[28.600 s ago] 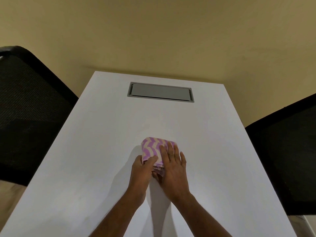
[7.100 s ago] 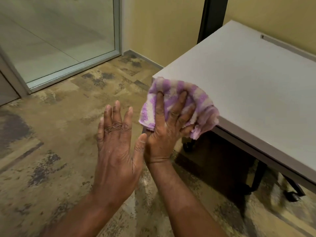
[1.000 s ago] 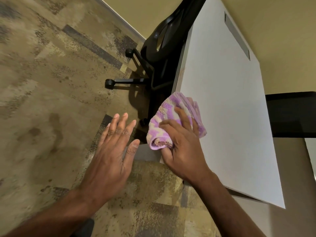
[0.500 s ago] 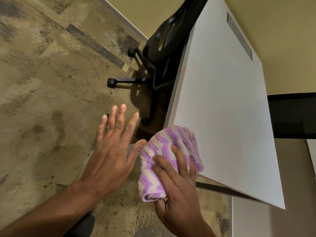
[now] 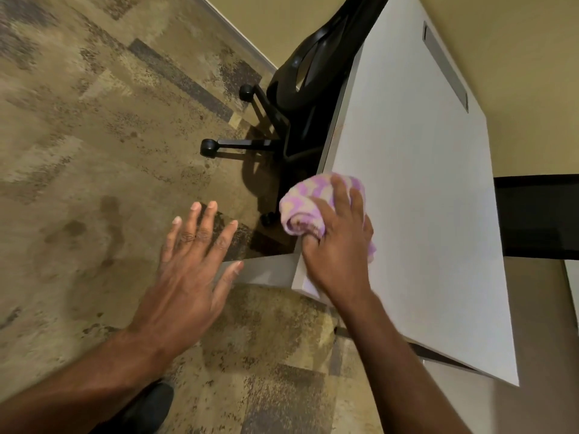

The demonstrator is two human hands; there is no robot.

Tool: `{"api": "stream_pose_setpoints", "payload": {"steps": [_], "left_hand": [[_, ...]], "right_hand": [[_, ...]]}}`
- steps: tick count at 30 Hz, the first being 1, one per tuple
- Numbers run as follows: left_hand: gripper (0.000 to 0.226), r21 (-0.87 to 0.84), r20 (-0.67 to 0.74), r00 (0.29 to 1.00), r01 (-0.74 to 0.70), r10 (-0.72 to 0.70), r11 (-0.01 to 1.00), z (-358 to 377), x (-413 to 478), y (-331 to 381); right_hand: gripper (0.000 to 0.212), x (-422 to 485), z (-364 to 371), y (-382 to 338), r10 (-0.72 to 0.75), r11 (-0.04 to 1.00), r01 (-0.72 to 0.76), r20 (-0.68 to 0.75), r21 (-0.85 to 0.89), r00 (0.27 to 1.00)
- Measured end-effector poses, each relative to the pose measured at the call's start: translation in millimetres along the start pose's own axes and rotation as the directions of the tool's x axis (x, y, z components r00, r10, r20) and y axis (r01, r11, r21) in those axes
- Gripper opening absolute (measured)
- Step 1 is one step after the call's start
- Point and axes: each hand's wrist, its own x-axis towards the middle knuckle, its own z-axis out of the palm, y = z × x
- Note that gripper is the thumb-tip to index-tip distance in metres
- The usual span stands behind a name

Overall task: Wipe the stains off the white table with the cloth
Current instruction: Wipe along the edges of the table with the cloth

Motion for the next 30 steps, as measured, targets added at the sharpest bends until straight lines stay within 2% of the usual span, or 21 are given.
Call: {"api": "stream_pose_setpoints", "payload": {"steps": [3,6,14,17,20,22,28,30], "left_hand": [[0.067,0.04,0.023,1.0,0.01,-0.011,0.999,-2.5,-3.9,-11.6],[0.067,0.06,0.024,1.0,0.012,-0.013,0.998,-7.0,-6.0,-16.8],[0.064,0.03,0.034,0.999,0.016,-0.017,0.999,-15.2,-24.6,-24.8],[0.065,0.012,0.036,0.999,0.036,-0.036,0.999,-18.7,-28.4,-28.7],[0.065,-0.05,0.035,0.998,0.051,-0.05,0.997,-20.7,-28.0,-24.3],[0.066,-0.089,0.038,0.998,0.045,-0.042,0.995,-19.4,-24.4,-18.4],[0.06,-0.255,0.016,0.997,-0.064,0.07,0.965,-17.4,15.0,-4.8],[0.056,-0.316,0.023,0.994,-0.097,0.11,0.944,-16.8,38.6,0.1]], "right_hand": [[0.054,34.7,-2.2,-1.2,0.051,0.999,-0.052,-0.006,-0.004,0.999],[0.056,22.9,2.3,-3.1,0.042,0.999,-0.042,-0.03,0.007,0.999],[0.048,-77.7,17.1,0.7,-0.173,0.984,0.174,-0.044,0.035,0.984],[0.044,-101.2,17.6,3.2,-0.208,0.976,0.21,-0.027,0.059,0.978],[0.033,-118.2,15.9,6.3,-0.21,0.971,0.216,-0.056,0.108,0.976],[0.039,-127.6,16.5,8.9,-0.197,0.971,0.208,-0.095,0.119,0.976],[0.04,-129.1,21.5,5.2,-0.1,0.978,0.138,-0.225,0.156,0.969],[0.04,-121.1,21.9,0.8,-0.104,0.977,0.141,-0.219,0.161,0.97]]}}
